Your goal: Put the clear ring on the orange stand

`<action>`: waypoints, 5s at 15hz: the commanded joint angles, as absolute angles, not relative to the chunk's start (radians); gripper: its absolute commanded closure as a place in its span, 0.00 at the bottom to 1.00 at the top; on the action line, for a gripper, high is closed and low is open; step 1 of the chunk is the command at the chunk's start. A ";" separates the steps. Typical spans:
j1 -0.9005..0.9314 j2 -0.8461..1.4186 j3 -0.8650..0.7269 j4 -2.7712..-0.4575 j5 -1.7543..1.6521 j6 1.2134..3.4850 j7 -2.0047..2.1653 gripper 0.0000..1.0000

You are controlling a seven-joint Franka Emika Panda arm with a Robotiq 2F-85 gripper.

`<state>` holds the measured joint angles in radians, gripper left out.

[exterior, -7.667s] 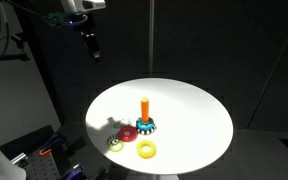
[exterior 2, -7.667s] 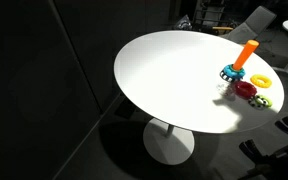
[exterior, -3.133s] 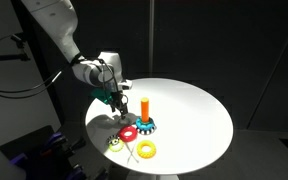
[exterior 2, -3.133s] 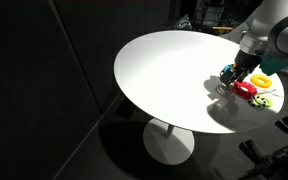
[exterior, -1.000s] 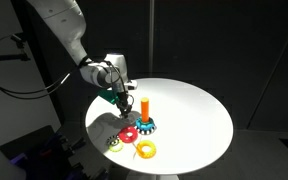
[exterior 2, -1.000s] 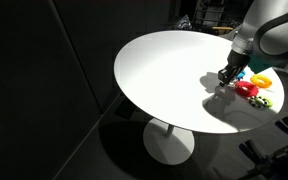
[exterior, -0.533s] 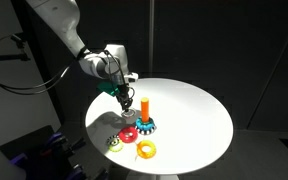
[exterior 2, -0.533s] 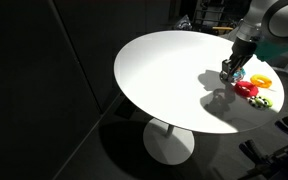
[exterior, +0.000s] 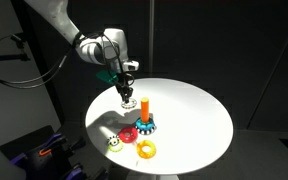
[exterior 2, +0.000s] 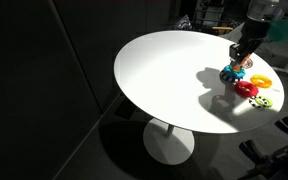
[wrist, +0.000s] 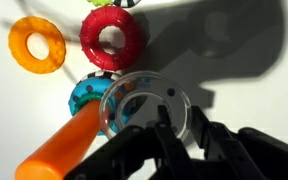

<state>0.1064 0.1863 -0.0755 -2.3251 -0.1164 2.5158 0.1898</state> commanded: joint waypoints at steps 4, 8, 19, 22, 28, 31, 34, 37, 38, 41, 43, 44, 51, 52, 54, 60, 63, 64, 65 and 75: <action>0.069 0.080 -0.064 -2.299 -0.144 2.412 0.250 0.91; 0.044 0.060 -0.064 -2.270 -0.139 2.384 0.267 0.91; -0.010 0.101 -0.070 -2.154 -0.105 2.324 0.307 0.91; -0.015 0.127 -0.074 -2.117 -0.107 2.278 0.321 0.91; -0.016 0.191 -0.083 -2.065 -0.112 2.248 0.343 0.91; -0.016 0.225 -0.088 -2.048 -0.106 2.256 0.338 0.91; -0.013 0.256 -0.091 -2.031 -0.106 2.255 0.336 0.91; -0.011 0.273 -0.095 -2.020 -0.108 2.253 0.338 0.91; -0.011 0.273 -0.095 -2.018 -0.108 2.252 0.338 0.91; -0.014 0.273 -0.098 -2.017 -0.104 2.250 0.332 0.90; -0.015 0.271 -0.099 -2.020 -0.102 2.249 0.327 0.76; -0.015 0.269 -0.098 -2.023 -0.102 2.248 0.325 0.48; -0.019 0.267 -0.095 -2.025 -0.087 2.219 0.306 0.01; -0.020 0.267 -0.095 -2.025 -0.084 2.216 0.304 0.00; -0.023 0.265 -0.095 -2.030 -0.081 2.211 0.296 0.00; -0.039 0.258 -0.095 -2.050 -0.058 2.219 0.258 0.00; -0.052 0.264 -0.096 -2.050 -0.037 2.219 0.234 0.00; -0.057 0.267 -0.096 -2.048 -0.026 2.215 0.222 0.00; -0.062 0.270 -0.097 -2.047 -0.018 2.214 0.214 0.00; -0.061 0.205 -0.086 -2.160 -0.019 2.240 0.112 0.00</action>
<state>-0.0605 0.2654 -0.0946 -2.0927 -0.0182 2.2324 0.1513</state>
